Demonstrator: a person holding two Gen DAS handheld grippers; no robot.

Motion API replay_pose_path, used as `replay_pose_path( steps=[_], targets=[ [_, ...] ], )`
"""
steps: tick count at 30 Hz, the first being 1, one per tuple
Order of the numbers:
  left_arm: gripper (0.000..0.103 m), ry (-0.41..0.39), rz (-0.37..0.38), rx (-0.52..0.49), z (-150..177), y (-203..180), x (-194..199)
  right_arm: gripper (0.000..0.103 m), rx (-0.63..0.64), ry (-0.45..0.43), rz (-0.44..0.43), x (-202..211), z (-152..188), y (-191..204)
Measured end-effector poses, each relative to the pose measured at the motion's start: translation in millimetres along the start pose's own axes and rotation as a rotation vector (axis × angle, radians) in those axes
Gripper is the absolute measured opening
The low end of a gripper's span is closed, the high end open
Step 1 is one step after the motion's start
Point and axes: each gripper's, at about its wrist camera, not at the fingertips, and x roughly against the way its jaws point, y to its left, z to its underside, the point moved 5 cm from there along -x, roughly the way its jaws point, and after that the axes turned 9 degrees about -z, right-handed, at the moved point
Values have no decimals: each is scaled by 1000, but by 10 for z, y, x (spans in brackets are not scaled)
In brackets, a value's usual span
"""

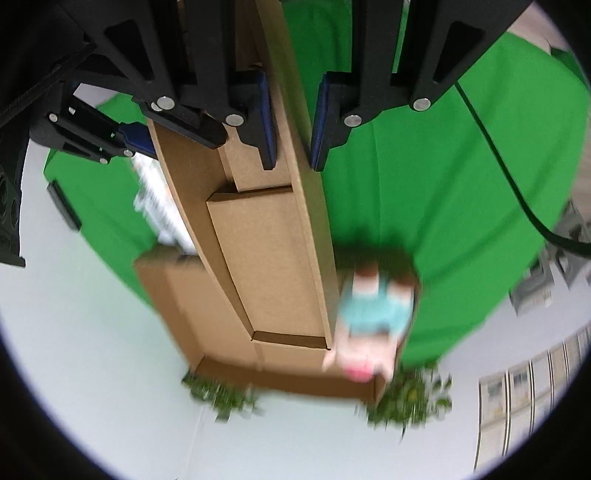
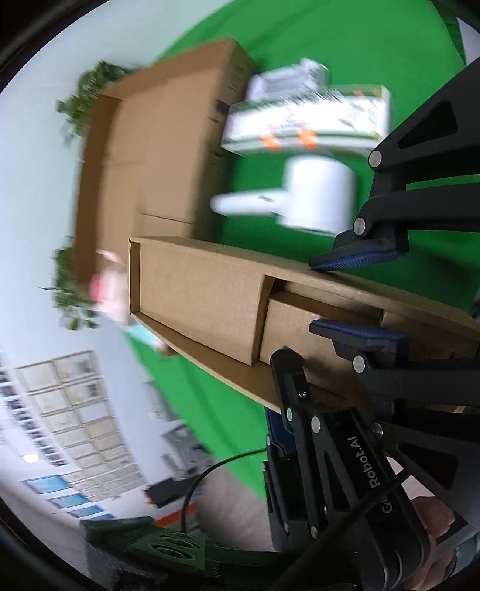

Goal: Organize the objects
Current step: 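Grasp the narrow cardboard tray with the left tool and lift it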

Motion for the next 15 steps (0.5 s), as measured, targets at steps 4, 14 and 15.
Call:
replay_pose_path(
  steps=[4, 14, 15],
  targets=[
    [18, -145, -9, -38, -522, -183, 219, 22, 0, -155, 20, 330, -395, -94],
    [18, -383, 34, -95, -1644, -541, 612, 20, 25, -408, 95, 1084, -1375, -373],
    [18, -399, 36, -99, -1727, -556, 639, 20, 28, -429, 99, 1158, -1483, -397]
  ],
)
